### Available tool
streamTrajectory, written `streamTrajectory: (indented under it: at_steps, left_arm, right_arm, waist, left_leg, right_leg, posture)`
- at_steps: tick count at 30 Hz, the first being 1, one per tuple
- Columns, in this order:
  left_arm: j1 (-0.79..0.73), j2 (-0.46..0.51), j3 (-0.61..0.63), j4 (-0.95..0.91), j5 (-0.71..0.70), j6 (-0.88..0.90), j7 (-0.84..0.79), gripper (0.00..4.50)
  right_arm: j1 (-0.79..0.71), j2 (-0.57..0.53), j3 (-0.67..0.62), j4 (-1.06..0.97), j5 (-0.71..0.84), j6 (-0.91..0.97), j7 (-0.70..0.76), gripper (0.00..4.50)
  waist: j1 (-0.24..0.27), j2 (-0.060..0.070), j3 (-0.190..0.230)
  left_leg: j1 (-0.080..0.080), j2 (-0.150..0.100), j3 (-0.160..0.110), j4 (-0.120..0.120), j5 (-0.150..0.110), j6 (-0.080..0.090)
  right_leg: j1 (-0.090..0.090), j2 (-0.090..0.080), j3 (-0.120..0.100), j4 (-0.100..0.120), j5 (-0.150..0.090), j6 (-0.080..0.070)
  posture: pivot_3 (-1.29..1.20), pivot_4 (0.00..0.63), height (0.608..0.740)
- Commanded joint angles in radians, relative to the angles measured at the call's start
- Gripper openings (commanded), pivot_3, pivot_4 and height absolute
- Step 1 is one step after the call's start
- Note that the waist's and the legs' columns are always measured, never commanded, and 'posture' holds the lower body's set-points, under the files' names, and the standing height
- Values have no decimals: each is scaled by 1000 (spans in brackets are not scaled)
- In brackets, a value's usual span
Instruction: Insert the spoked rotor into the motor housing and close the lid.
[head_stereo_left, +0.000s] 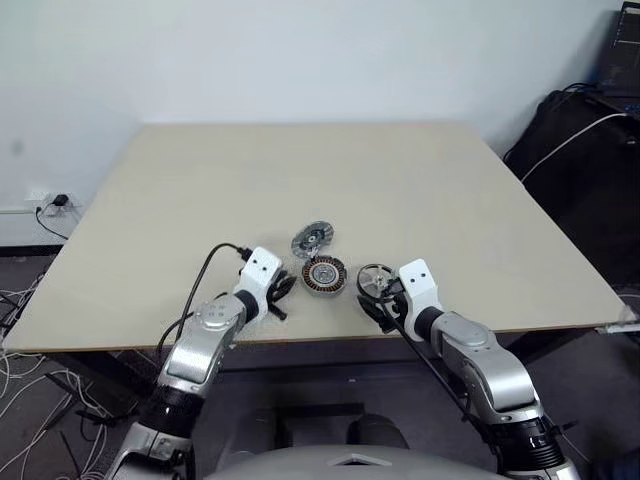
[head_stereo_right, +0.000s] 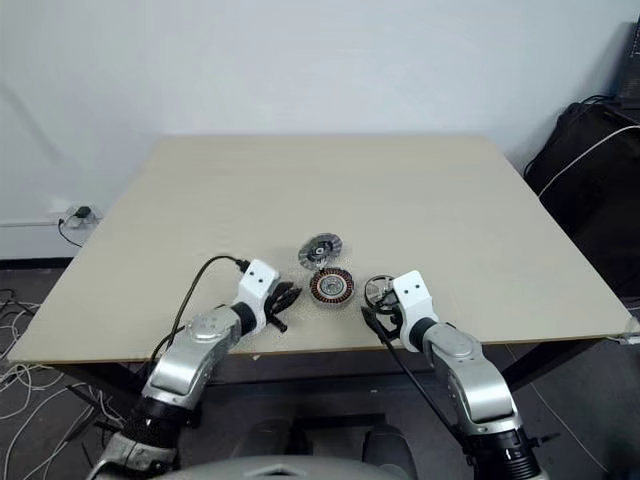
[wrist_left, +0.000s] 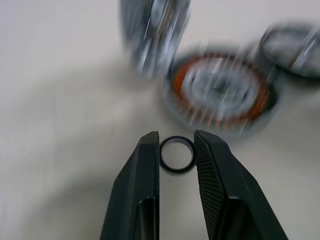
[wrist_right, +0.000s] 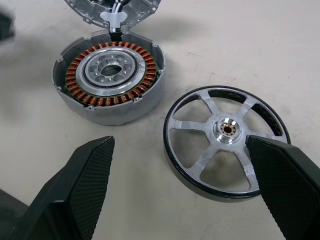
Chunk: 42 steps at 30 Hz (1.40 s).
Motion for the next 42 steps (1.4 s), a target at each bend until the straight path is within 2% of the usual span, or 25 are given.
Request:
streamTrajectory:
  at_steps: [1, 17, 33, 40, 41, 42]
  left_arm:
    - [-63, -24, -16, -2, -14, -9, -19, 670]
    - [-268, -138, -50, 407, 35, -157, -28, 670]
    - [-353, -185, -51, 616, 93, -236, -6, 670]
    - [-331, -190, -31, 569, 79, -240, -6, 3055]
    - [-323, -189, -28, 547, 73, -238, -9, 3323]
    - [-316, -189, -25, 526, 68, -236, -12, 3323]
  right_arm:
    - [-17, 2, -15, -25, 4, -7, -2, 4500]
    - [-14, 21, -21, -50, 0, -9, -33, 4500]
    - [-17, 30, -23, -73, 6, 4, -44, 4500]
    - [-17, 33, -20, -75, 9, 9, -47, 4500]
    - [-18, 33, -20, -74, 9, 10, -46, 4500]
    - [-19, 34, -19, -73, 9, 10, -46, 4500]
  waist:
    - [0, 0, 0]
    - [2, -1, 0]
    - [1, -1, 0]
    - [1, -1, 0]
    - [1, -1, 0]
    - [1, -1, 0]
  left_leg:
    - [0, 0, 0, 0, 0, 0]
    - [-1, 3, 0, 5, 0, 1]
    - [-2, 4, 0, 7, 0, 1]
    - [-2, 4, 0, 7, 0, 1]
    - [-2, 4, 0, 7, 0, 1]
    - [-2, 4, 0, 7, 0, 1]
  right_leg:
    - [0, 1, 0, 0, 0, 0]
    - [2, 5, 0, 0, -2, 6]
    - [1, 5, 0, 0, -1, 6]
    - [1, 5, 0, 0, 1, 4]
    - [1, 5, 0, 0, 2, 2]
    - [1, 5, 0, 0, 2, 2]
  posture:
    - [0, 0, 740]
    - [0, 0, 740]
    - [0, 0, 740]
    - [0, 0, 740]
    - [0, 0, 740]
    - [0, 0, 740]
